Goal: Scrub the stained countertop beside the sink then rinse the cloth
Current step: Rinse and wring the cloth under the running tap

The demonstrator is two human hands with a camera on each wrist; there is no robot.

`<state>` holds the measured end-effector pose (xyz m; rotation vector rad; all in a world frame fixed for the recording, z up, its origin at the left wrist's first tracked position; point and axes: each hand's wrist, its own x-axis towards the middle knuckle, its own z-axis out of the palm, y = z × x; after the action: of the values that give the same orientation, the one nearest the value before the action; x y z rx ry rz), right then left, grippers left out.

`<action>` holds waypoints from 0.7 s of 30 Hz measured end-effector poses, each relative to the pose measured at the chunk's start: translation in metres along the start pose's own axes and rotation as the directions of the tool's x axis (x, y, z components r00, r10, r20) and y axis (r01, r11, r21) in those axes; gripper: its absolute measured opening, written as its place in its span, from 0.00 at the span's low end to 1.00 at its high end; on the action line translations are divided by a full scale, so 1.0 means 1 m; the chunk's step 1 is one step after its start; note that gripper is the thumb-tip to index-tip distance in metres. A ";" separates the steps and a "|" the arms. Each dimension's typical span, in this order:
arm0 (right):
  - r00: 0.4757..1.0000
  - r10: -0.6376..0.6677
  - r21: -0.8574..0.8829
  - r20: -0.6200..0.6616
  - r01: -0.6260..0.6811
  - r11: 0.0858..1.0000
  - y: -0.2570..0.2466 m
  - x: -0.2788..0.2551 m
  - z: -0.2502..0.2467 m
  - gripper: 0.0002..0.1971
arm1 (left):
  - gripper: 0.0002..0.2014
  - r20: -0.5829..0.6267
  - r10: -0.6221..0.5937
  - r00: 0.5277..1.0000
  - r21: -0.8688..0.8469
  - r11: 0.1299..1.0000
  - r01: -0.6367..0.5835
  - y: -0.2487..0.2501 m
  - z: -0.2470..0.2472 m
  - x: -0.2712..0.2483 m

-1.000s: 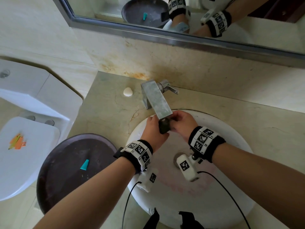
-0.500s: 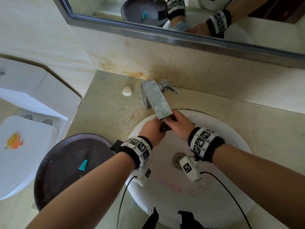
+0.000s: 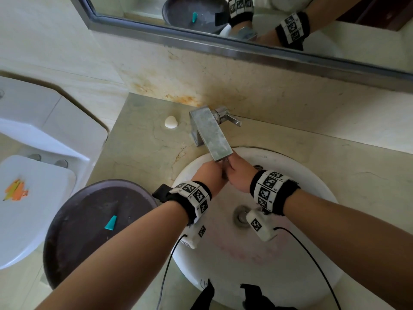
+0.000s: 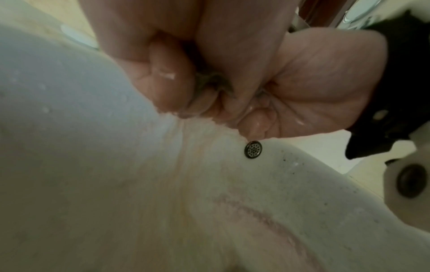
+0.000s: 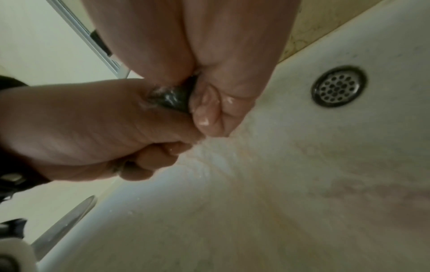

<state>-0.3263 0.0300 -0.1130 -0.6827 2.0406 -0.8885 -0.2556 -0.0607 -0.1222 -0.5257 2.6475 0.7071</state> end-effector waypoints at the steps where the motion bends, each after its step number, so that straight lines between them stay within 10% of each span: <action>1: 1.000 0.005 -0.008 -0.001 -0.005 1.000 0.001 -0.001 0.000 0.16 | 0.14 0.004 -0.004 1.000 -0.031 1.000 0.004 0.001 -0.003 -0.001; 12: 0.999 0.012 0.165 0.040 -0.019 0.986 0.013 -0.011 -0.017 0.25 | 0.18 -0.026 -0.066 0.998 -0.413 0.909 0.049 -0.017 -0.019 -0.014; 16: 1.000 0.022 0.096 -0.019 -0.020 0.995 0.013 -0.011 -0.018 0.07 | 0.11 -0.087 -0.089 0.992 -0.458 0.888 0.039 -0.013 -0.021 -0.019; 21: 0.985 0.145 -0.065 -0.095 -0.151 0.986 0.014 -0.008 -0.014 0.26 | 0.08 -0.148 -0.145 0.978 -0.523 0.851 0.047 -0.011 -0.016 -0.022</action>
<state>-0.3357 0.0489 -0.1137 -0.5295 2.1815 -0.7755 -0.2356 -0.0725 -0.1040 -0.8982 2.5491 1.4178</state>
